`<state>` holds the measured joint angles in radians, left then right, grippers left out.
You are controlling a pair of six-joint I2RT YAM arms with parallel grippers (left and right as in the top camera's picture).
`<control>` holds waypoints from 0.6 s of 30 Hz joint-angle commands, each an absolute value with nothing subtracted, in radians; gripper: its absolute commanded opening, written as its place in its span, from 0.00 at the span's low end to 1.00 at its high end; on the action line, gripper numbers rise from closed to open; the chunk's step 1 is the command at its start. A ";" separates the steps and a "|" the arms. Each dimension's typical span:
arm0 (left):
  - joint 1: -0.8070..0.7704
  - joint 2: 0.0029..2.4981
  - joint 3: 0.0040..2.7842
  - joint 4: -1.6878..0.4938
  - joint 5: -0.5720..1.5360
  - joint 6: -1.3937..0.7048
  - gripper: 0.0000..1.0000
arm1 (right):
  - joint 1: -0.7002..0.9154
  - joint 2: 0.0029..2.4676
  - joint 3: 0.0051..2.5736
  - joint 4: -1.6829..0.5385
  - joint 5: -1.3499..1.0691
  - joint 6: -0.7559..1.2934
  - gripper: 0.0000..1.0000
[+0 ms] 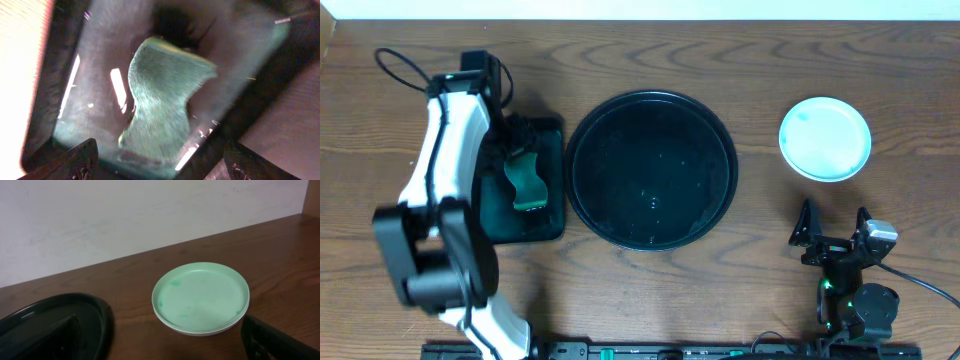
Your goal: Clean dirty plates on tray and stack at the side
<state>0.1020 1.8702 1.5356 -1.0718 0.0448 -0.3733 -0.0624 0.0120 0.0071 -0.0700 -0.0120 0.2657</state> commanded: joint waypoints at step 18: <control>-0.163 1.309 1.542 -0.629 -0.052 -0.379 0.81 | -0.064 0.006 0.005 -0.074 -0.024 0.249 0.99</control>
